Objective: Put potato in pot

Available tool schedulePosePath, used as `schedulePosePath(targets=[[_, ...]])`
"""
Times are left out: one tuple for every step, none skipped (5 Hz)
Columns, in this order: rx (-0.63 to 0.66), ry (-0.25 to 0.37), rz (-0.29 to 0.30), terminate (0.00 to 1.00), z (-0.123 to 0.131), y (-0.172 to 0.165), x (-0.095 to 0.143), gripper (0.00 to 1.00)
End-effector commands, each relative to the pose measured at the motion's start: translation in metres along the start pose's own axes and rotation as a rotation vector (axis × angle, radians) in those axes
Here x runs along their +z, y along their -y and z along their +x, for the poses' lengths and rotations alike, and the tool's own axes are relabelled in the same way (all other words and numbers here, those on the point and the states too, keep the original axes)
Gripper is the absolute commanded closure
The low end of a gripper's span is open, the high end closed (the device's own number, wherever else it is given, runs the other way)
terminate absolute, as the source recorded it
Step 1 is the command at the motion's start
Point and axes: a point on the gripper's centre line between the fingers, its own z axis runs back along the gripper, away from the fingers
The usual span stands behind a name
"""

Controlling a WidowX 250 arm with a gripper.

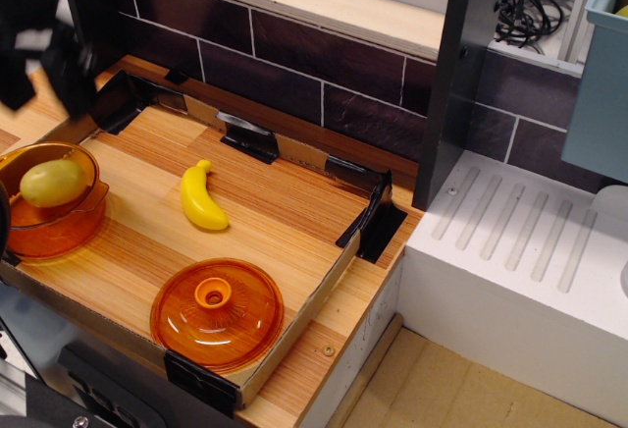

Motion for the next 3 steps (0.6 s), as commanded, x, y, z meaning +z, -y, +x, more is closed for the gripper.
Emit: schedulePosePath(targets=[[0.068,0.052,0.033,0.00,0.0472,0.0312,0.0496,0.00],[0.068,0.052,0.033,0.00,0.0472,0.0312,0.0496,0.00],[0.068,0.052,0.033,1.00,0.0472,0.0312,0.0496,0.00]])
